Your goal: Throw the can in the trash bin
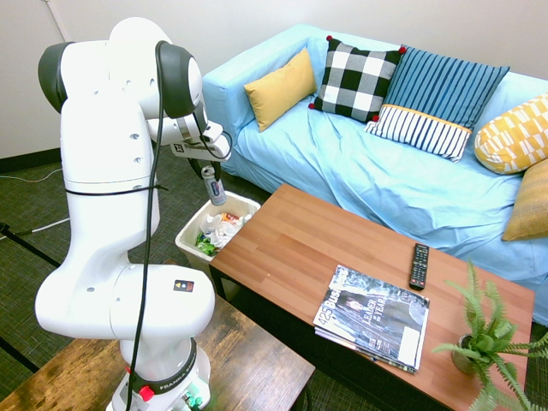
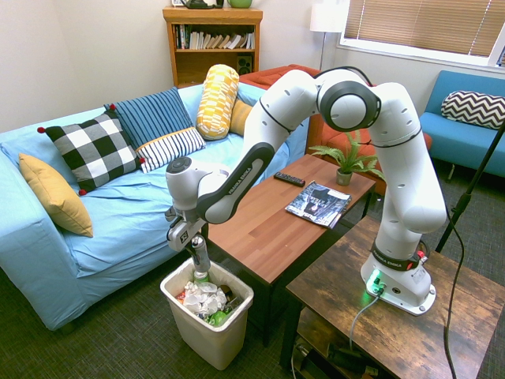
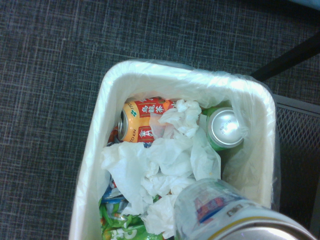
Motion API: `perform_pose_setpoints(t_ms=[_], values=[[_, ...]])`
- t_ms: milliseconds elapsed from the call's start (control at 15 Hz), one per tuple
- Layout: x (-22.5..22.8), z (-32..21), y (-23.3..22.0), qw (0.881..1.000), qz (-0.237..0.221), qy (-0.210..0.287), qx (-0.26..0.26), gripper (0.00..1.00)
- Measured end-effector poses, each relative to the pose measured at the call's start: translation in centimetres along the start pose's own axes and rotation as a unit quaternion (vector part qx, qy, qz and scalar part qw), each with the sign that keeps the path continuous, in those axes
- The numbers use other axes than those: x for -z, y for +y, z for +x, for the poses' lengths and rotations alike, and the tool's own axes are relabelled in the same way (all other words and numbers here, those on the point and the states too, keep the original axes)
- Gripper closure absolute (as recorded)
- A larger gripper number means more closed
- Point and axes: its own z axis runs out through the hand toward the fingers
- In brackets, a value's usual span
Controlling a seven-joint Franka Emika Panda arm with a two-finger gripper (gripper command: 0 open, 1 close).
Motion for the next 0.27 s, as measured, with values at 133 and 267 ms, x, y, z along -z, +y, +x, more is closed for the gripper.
perform_pose_setpoints(t_ms=[133,267], values=[[0.2,0.1,0.0,1.000,0.002,0.001,-0.001,0.00],[1.4,0.4,0.0,1.000,0.006,0.005,-0.005,0.00]])
